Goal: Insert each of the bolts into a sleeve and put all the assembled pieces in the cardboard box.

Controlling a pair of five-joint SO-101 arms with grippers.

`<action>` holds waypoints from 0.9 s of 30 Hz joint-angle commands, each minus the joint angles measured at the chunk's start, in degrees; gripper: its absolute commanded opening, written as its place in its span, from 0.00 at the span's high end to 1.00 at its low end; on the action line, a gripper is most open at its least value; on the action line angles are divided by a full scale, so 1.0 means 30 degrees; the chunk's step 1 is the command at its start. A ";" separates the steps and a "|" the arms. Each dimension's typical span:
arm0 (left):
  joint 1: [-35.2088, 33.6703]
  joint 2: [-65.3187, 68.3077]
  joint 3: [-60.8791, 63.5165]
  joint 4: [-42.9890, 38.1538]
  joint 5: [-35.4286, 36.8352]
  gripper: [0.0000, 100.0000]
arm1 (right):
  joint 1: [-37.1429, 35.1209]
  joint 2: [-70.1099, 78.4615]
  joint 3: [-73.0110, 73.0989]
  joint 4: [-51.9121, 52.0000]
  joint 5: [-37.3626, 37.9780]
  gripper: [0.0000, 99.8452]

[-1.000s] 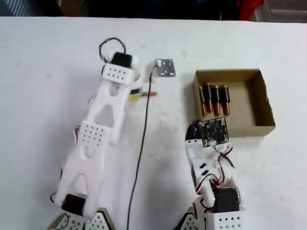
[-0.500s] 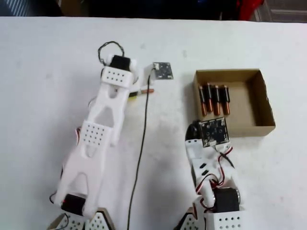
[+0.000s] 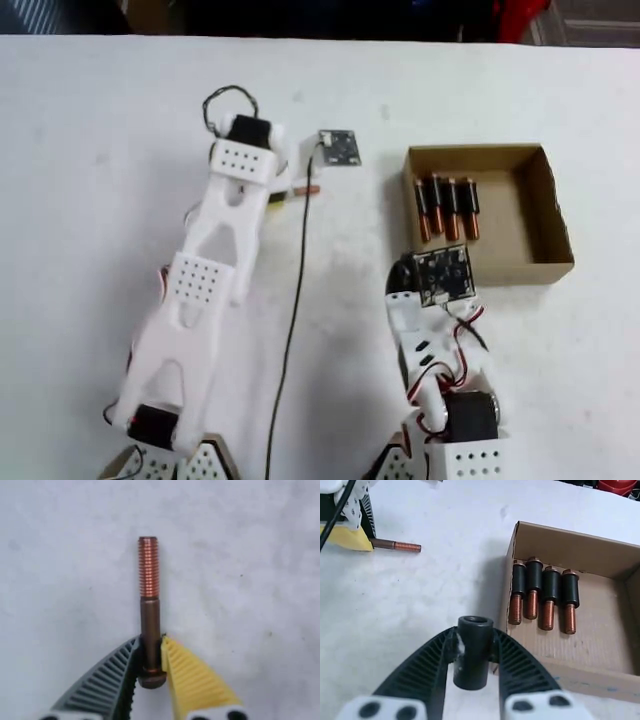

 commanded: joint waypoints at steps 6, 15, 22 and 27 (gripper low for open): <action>-0.0103 -0.5143 -0.0586 0.0234 0.1495 0.98 | 0.0044 -0.0161 -0.0205 -0.0513 0.0000 0.98; -0.0044 -0.9421 0.3370 0.0234 0.3458 0.98 | 0.0044 -0.0161 -0.0205 -0.0513 0.0000 0.98; 0.0337 -1.5546 1.2454 0.0147 0.3370 0.98 | 0.0044 -0.0161 -0.0205 -0.0513 0.0000 0.98; 0.0220 -1.9385 1.7465 0.0147 0.1114 0.98 | 0.0044 -0.0161 -0.0176 -0.0513 0.0000 0.98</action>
